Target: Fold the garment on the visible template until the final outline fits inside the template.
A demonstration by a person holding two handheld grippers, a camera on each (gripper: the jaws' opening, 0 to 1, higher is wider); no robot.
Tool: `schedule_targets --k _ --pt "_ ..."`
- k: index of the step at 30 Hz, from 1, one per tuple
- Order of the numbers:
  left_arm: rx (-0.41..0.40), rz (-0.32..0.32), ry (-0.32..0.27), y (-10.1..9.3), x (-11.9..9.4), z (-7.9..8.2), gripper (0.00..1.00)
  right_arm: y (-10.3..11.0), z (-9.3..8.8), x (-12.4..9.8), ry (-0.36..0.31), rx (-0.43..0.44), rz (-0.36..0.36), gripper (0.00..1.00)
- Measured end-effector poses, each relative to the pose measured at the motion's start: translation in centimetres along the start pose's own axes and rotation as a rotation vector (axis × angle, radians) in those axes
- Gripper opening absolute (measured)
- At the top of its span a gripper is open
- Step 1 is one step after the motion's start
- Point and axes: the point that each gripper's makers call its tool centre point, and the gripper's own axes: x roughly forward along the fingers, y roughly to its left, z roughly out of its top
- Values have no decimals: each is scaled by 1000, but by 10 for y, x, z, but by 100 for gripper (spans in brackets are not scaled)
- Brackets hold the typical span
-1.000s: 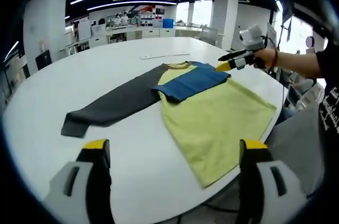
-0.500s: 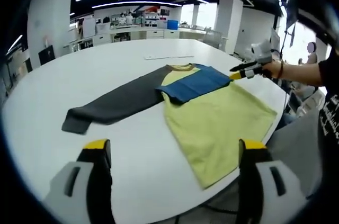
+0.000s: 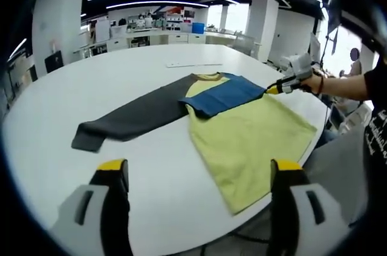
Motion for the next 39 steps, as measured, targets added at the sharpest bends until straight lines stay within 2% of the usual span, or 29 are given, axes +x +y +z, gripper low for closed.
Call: schedule_targets --k 5,7,11,16,19,20,21,22,24,25,29,31,39 --pt "1 1 8 1 1 -2 94 0 1 5 1 -1 0 4" --pt "2 0 8 2 2 -1 93 0 0 8 5 -3 0 0" --pt "8 0 10 2 3 0 93 -3 -2 5 14 -21 -27 0" --pt "5 1 16 3 5 -2 94 -13 -11 4 11 221 -56 0" --pt "9 6 23 4 5 -4 94 -20 -15 3 39 137 -76 0" --pt "9 7 23 5 5 -4 94 -19 -13 1 32 152 -74 0" --pt "8 10 19 6 4 -4 94 -15 -4 -3 -12 180 -73 0" --pt "4 12 22 7 3 -4 94 -15 -3 -4 -18 169 -68 0" --pt "4 16 27 8 3 -6 94 -20 -13 -2 35 129 -69 0" --pt "4 18 32 9 3 -7 94 -19 -18 -1 47 143 -69 0" --pt "0 22 40 10 3 -9 95 -17 -25 -3 63 170 -58 0" --pt "1 21 40 11 3 -9 96 -16 -28 -2 81 142 -57 0" --pt "-11 29 46 15 2 -10 98 -22 -29 1 58 140 -52 0"
